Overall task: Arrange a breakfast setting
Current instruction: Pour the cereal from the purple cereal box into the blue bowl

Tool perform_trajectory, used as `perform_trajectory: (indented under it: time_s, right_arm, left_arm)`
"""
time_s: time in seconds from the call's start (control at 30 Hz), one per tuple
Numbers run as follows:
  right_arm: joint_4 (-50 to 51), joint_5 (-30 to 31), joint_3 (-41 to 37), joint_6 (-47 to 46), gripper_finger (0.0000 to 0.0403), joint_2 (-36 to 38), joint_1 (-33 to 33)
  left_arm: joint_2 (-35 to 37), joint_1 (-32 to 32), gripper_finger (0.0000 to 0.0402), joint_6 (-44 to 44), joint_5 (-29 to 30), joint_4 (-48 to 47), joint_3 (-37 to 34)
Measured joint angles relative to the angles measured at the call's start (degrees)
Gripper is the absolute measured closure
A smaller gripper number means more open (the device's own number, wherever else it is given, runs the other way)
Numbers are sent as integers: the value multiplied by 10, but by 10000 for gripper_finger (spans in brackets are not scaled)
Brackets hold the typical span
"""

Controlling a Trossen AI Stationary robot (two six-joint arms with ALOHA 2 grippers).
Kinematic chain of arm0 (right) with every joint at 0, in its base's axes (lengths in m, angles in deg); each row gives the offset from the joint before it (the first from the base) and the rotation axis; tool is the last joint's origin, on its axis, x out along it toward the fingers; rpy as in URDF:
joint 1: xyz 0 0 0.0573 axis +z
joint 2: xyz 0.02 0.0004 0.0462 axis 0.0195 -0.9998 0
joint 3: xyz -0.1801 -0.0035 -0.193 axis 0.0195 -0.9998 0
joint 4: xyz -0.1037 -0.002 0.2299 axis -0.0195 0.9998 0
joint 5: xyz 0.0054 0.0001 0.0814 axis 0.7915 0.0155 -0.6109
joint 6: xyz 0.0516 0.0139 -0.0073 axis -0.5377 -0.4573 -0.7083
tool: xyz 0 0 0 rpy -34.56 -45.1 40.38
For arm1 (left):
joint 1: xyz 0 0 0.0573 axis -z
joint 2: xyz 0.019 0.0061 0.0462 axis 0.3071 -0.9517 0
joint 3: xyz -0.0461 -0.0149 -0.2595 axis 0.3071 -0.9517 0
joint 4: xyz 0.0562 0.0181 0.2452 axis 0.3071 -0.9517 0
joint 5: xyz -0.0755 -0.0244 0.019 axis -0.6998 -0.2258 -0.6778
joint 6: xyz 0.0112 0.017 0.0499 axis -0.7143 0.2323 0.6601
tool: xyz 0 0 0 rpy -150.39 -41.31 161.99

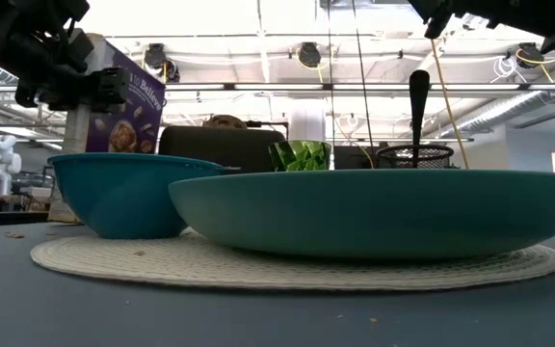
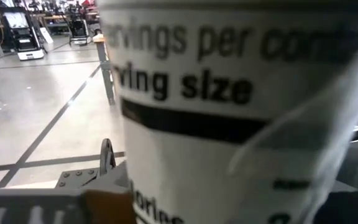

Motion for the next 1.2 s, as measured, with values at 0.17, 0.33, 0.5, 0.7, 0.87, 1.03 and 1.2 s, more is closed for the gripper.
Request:
perform_trajectory:
  time_s: [0.17, 0.33, 0.5, 0.7, 0.87, 1.03, 1.2]
  right_arm:
    - [0, 0, 0, 0, 156, 0, 0]
    - [0, 0, 0, 0, 156, 0, 0]
    - [0, 0, 0, 0, 156, 0, 0]
    - [0, 0, 0, 0, 156, 0, 0]
    - [0, 0, 0, 0, 156, 0, 0]
    - [0, 0, 0, 0, 156, 0, 0]
    - [0, 0, 0, 0, 156, 0, 0]
  left_arm:
    - [0, 0, 148, 2, 1, 0, 0]
    - [0, 0, 126, 2, 4, 0, 0]
    - [7, 0, 122, 4, 5, 1, 0]
    - [32, 0, 121, 57, 5, 42, 0]
    - [47, 0, 121, 146, 5, 132, 0]
    - [47, 0, 121, 254, 2, 245, 0]
    - [47, 0, 121, 361, 1, 357, 0]
